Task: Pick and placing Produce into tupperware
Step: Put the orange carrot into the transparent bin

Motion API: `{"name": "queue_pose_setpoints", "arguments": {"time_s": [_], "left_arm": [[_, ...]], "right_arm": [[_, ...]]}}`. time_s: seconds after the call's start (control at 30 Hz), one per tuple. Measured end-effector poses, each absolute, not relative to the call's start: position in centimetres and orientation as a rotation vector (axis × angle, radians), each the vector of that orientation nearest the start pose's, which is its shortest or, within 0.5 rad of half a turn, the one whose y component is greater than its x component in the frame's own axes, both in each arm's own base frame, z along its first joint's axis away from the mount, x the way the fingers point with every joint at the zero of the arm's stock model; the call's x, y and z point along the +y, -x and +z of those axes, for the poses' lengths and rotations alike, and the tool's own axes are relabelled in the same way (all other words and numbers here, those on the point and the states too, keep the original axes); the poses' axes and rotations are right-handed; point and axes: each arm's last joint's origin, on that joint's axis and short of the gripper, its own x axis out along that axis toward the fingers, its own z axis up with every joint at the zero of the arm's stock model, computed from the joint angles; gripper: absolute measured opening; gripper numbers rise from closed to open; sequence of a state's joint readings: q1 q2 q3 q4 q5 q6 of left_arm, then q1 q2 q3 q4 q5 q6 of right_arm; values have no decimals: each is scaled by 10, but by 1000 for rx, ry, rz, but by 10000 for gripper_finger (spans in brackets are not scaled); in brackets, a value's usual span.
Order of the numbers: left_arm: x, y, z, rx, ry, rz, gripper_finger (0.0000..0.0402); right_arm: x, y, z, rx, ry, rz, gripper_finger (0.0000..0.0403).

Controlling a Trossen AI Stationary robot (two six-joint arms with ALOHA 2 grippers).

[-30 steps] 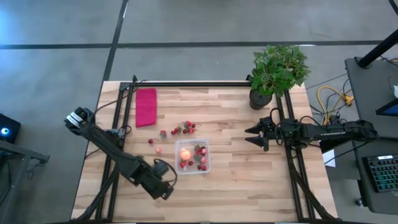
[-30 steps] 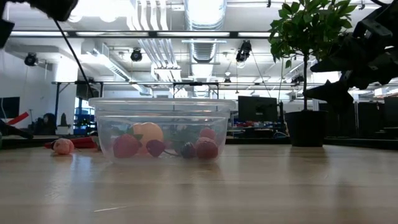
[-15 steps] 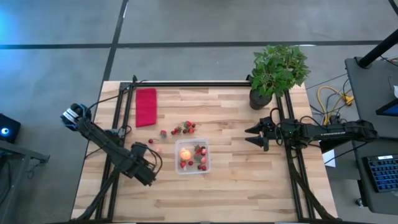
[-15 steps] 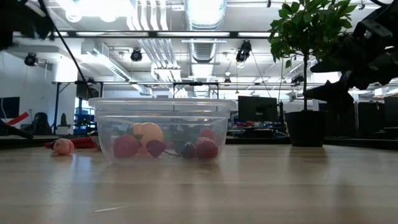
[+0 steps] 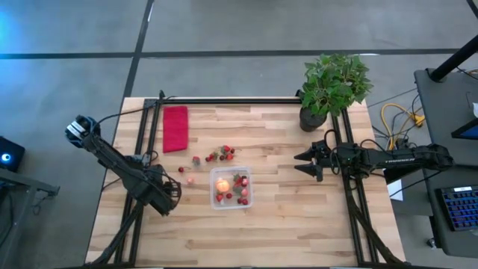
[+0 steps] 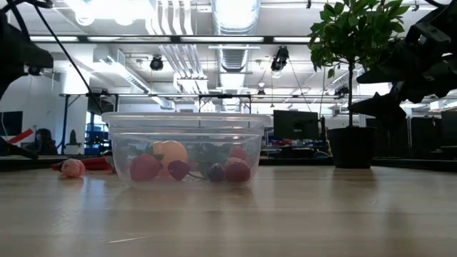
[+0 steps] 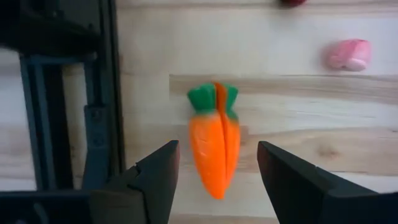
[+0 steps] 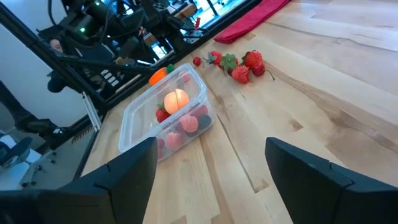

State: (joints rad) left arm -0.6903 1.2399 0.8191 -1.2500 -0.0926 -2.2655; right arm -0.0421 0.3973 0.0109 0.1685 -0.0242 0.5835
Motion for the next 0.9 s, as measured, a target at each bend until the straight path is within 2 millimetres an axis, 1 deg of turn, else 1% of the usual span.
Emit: {"name": "queue_pose_setpoints", "arguments": {"time_s": [0.13, 0.23, 0.37, 0.63, 0.9], "left_arm": [[-110, -137, 203, 1114, 1170, 1230, 203], [-110, -137, 196, 1123, 1153, 1248, 203], [-110, -134, 187, 1178, 1124, 1283, 203], [-112, -137, 181, 1152, 1153, 1234, 203], [-111, -136, 171, 1159, 1114, 1273, 203]], "right_arm": [[-4, -120, 148, 206, -588, -81, 292], [-4, -120, 148, 206, -588, -81, 295], [-4, -120, 148, 207, -588, -81, 292], [-4, -120, 148, 207, -588, -81, 291], [-4, -120, 148, 207, -588, -81, 292]]}}
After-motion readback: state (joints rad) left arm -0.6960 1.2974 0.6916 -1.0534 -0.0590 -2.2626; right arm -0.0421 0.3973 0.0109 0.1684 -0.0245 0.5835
